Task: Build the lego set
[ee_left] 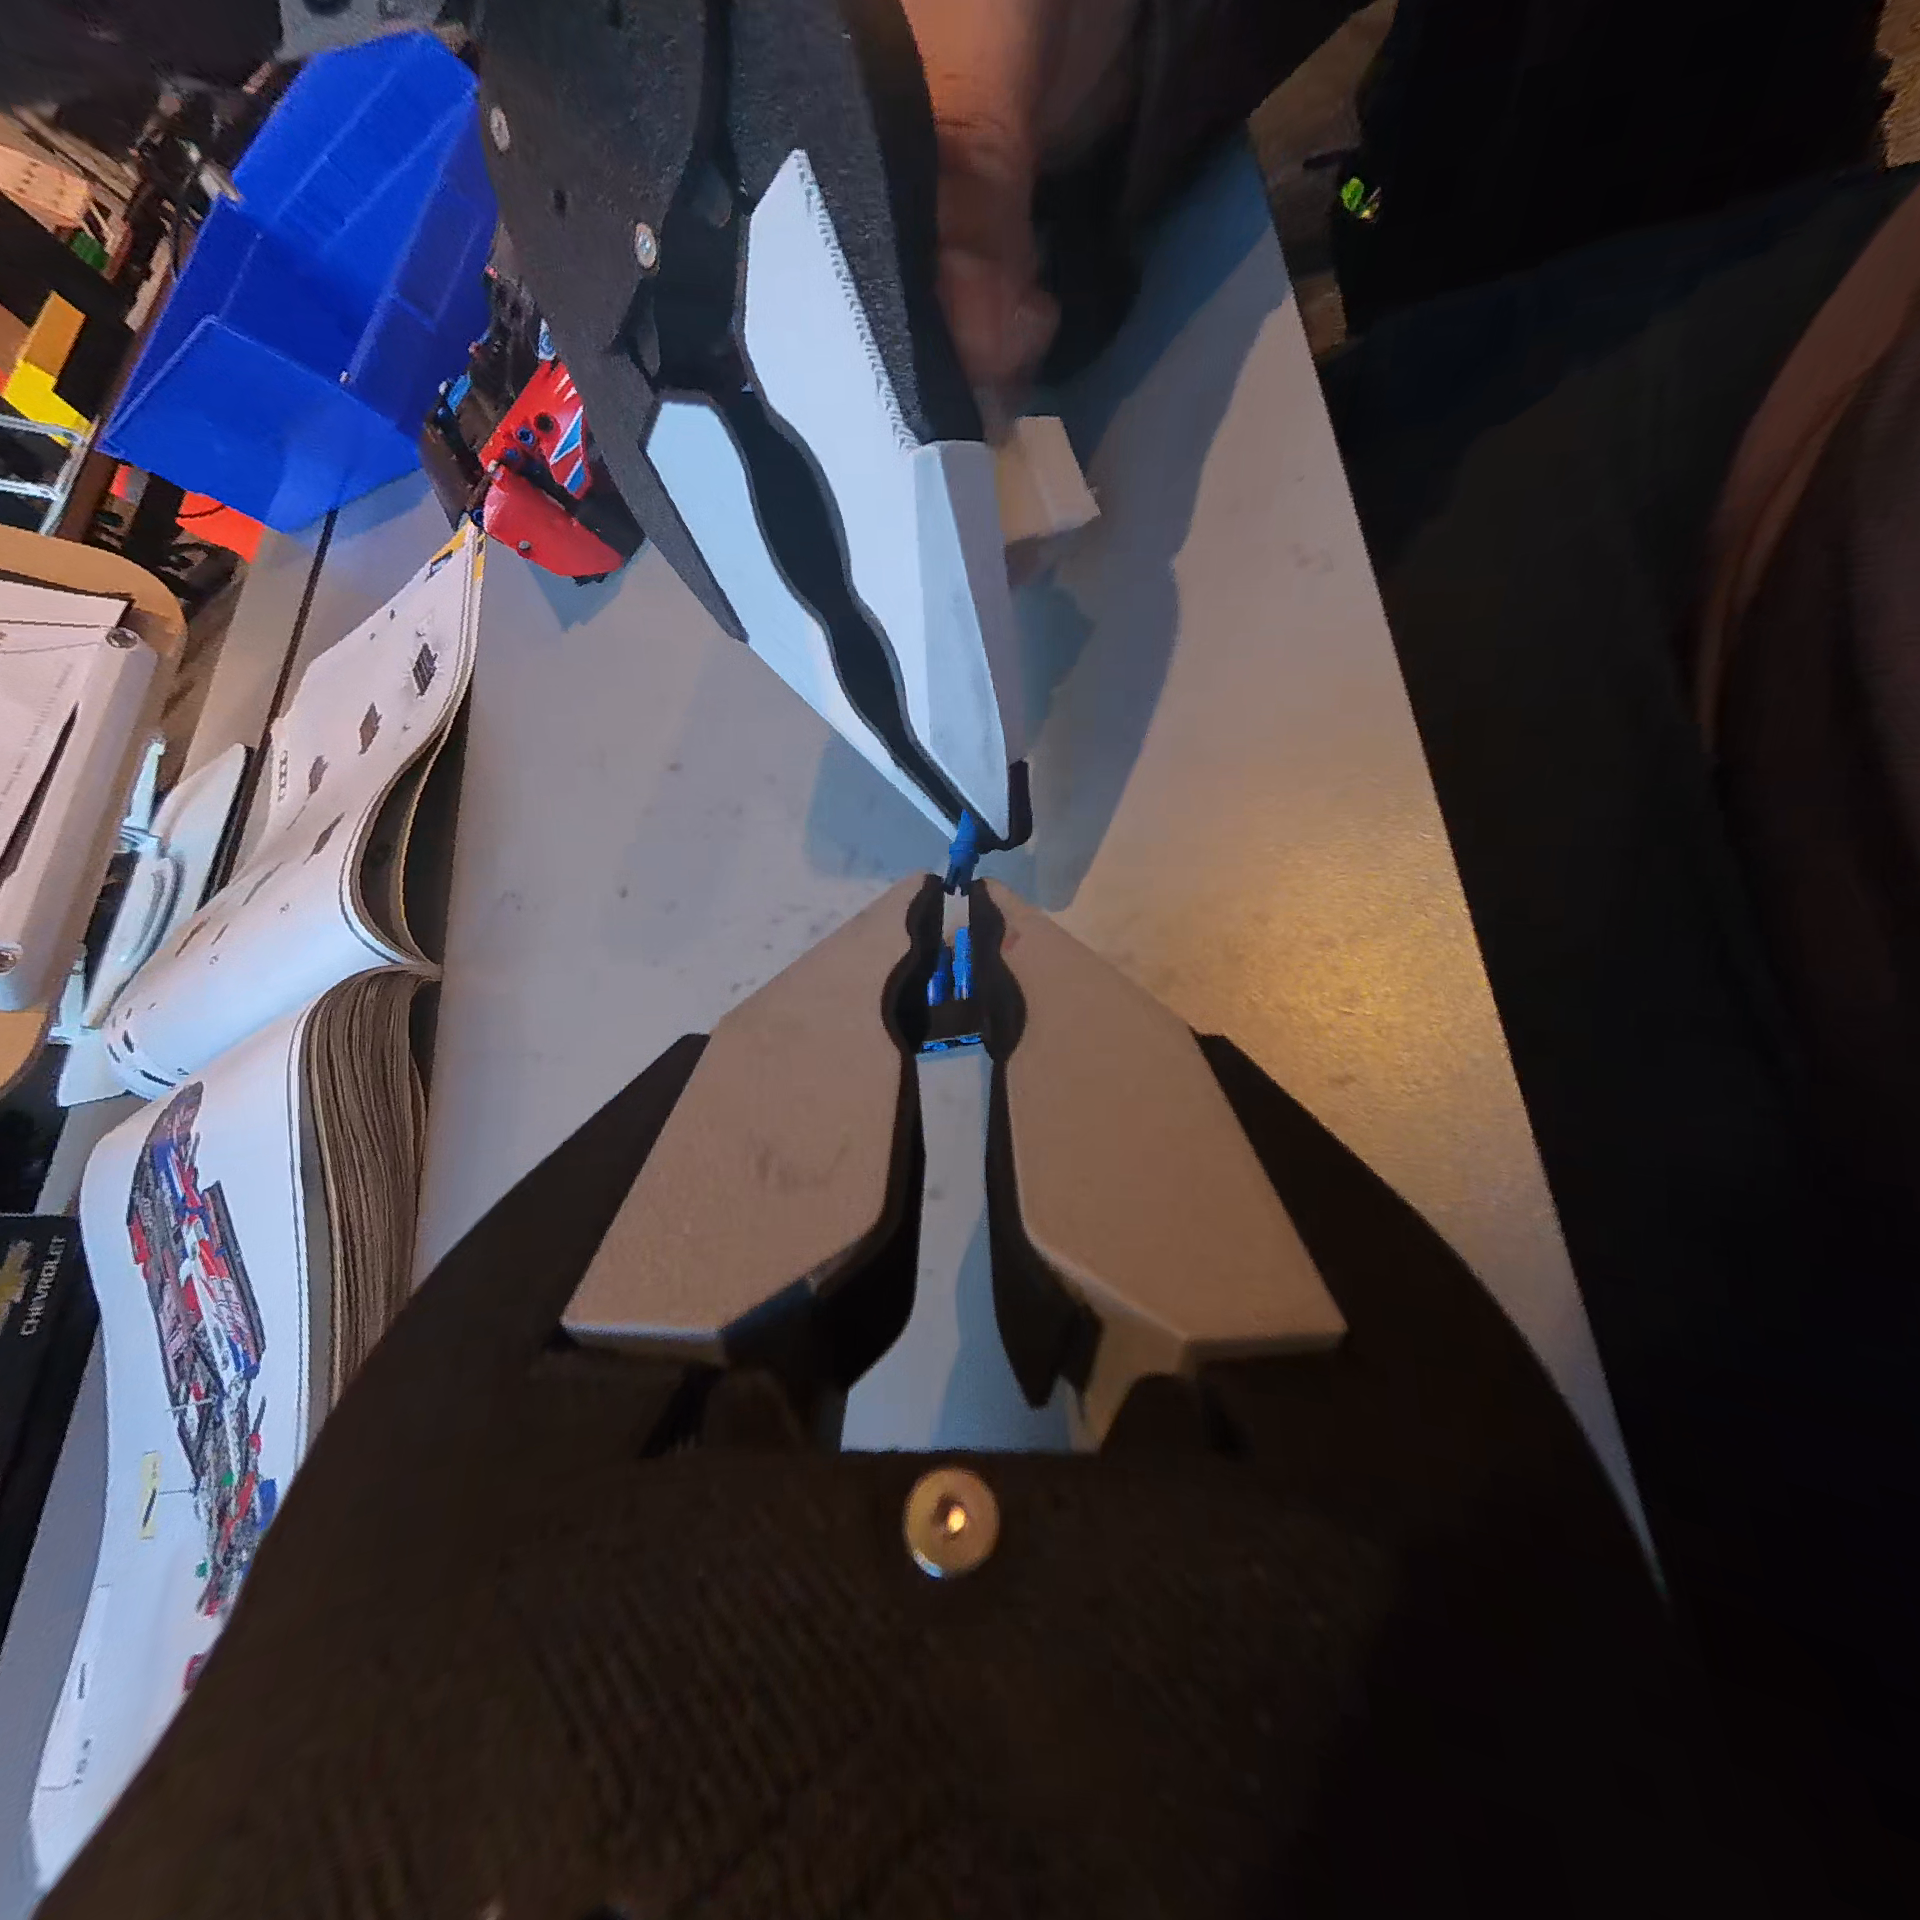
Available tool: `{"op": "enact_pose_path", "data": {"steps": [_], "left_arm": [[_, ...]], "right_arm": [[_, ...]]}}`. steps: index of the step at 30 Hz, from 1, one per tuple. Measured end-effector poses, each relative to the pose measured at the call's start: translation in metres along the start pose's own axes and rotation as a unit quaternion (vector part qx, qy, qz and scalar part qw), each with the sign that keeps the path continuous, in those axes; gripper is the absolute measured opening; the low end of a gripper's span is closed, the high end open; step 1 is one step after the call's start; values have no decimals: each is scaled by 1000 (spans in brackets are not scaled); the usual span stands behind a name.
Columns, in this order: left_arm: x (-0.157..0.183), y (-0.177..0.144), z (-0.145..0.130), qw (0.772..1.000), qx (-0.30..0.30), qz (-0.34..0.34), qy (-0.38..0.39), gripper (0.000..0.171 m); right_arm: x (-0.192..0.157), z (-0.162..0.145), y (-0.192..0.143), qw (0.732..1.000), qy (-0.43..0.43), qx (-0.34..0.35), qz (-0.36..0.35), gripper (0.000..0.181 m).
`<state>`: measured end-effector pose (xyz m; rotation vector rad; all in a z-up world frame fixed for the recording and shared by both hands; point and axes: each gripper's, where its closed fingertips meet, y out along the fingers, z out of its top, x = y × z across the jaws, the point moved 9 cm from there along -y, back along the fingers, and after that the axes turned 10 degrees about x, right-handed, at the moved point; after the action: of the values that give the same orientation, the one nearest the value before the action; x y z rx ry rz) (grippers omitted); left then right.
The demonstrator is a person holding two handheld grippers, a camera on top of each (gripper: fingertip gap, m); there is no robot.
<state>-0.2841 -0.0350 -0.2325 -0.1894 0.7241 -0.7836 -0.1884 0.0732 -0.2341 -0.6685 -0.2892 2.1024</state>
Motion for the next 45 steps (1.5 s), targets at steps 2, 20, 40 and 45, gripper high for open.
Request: {"op": "enact_pose_path", "data": {"steps": [2, 20, 40, 45], "left_arm": [[0, 2, -1, 1000, -13, 8, -3, 1], [-8, 8, -3, 994, -46, 3, -99, 0], [-8, 7, -1, 996, -30, 38, -72, 1], [-22, 0, -4, 988, -8, 46, -150, 1]], "right_arm": [[2, 0, 0, 1000, 6, -1, -11, 4], [-11, -1, 6, 981, -140, -18, -130, 4], [-9, 2, 1, 983, -133, 12, -126, 7], [-10, 4, -5, 971, -174, 34, -160, 12]]}}
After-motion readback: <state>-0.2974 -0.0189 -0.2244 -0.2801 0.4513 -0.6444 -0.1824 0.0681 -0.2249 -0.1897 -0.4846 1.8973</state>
